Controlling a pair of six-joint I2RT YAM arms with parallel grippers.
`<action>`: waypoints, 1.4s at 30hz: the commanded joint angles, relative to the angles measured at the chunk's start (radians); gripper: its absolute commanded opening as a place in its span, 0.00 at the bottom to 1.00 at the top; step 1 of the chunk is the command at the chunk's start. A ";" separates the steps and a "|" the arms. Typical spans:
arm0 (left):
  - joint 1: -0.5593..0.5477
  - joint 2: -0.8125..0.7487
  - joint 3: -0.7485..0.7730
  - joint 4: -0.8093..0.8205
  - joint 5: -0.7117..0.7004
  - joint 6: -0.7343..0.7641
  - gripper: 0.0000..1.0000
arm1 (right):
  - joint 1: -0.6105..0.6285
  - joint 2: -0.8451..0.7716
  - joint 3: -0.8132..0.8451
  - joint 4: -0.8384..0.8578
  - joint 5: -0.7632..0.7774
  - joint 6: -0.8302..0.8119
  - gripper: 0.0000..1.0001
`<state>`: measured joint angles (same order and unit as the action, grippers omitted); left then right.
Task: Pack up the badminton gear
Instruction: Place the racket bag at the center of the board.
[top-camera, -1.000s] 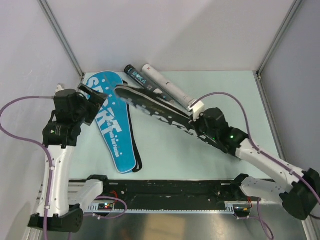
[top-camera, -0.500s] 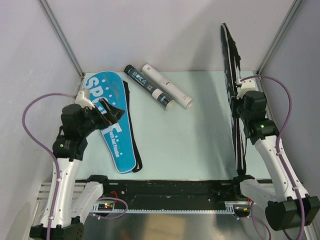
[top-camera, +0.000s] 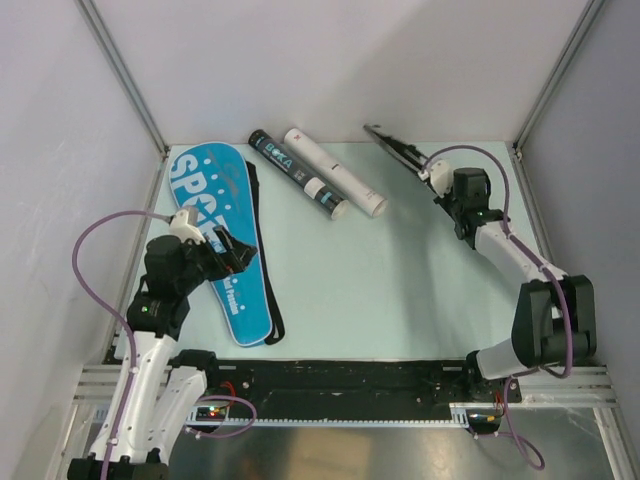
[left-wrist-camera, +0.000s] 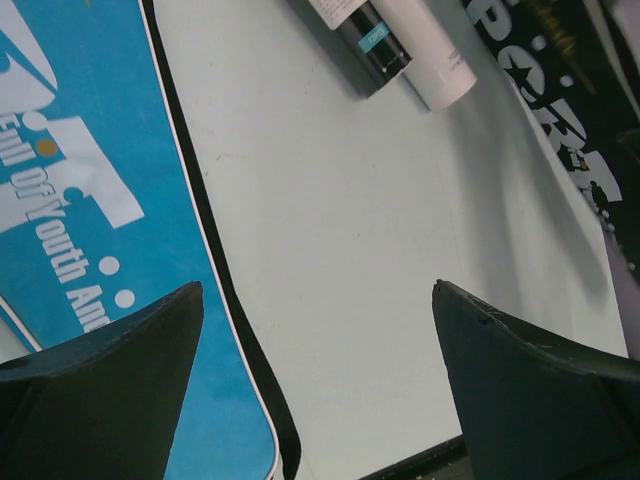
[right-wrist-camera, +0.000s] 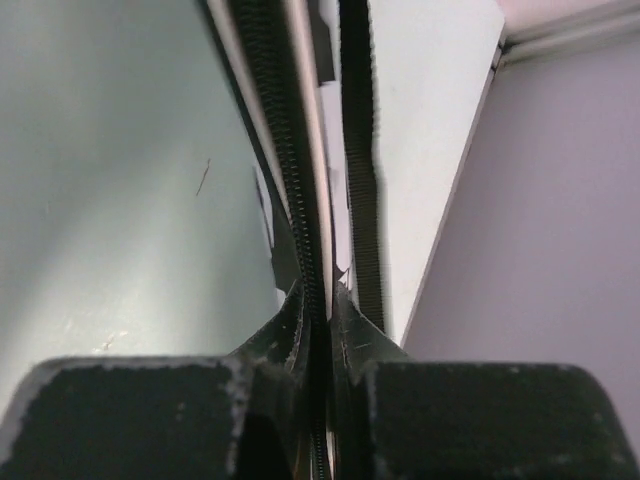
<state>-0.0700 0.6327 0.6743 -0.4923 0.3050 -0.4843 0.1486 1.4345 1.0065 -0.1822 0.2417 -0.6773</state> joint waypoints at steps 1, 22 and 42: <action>-0.005 -0.025 0.009 0.062 -0.021 0.038 0.98 | 0.010 0.050 0.042 0.231 0.073 -0.196 0.00; -0.004 -0.032 0.014 0.031 -0.045 0.053 0.99 | 0.137 0.032 0.151 -0.341 0.326 0.229 0.92; -0.005 -0.098 0.012 0.097 0.114 0.060 1.00 | 0.515 -0.579 -0.100 -0.324 -0.068 1.173 0.99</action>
<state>-0.0700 0.5648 0.6743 -0.4667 0.3450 -0.4435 0.5770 0.9676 1.0103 -0.6117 0.2134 0.2882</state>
